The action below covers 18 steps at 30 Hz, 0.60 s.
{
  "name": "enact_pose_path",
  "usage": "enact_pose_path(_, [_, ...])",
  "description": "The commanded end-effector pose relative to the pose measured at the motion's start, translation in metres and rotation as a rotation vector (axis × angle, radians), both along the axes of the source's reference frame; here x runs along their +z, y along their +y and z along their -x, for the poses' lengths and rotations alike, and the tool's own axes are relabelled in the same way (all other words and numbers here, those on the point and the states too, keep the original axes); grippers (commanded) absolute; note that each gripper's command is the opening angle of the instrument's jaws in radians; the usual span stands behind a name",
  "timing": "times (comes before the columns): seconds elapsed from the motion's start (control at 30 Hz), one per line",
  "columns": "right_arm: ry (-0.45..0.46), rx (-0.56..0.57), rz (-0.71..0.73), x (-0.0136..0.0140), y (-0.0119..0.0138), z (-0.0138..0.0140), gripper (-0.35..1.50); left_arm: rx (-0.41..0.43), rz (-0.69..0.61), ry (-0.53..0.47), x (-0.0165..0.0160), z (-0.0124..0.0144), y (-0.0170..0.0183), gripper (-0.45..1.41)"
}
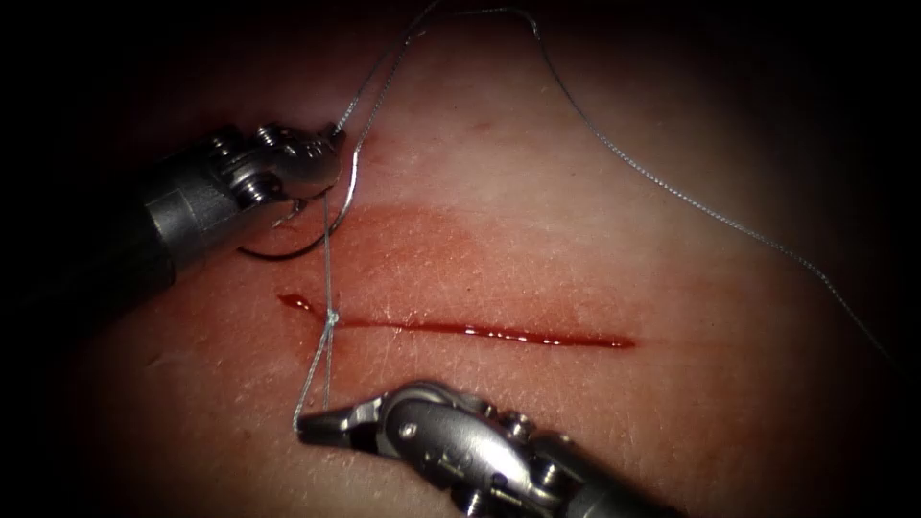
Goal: Wound Closure
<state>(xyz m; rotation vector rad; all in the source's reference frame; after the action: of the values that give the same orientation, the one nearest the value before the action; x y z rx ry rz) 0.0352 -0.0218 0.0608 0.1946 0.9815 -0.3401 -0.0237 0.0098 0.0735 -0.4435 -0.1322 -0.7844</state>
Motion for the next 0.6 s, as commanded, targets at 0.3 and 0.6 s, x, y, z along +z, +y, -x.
enact_pose_path(0.3, [-0.132, -0.192, 0.202, 0.0001, 0.0015, 0.0, -0.35, 0.058, 0.05, 0.056, -0.0002, 0.0011, 0.0015, -0.45])
enact_pose_path(0.6, [-0.201, -0.383, 0.395, -0.0006, 0.0004, -0.0002, -0.35, 0.093, 0.073, 0.102, -0.0002, 0.0011, 0.0015, -0.45])
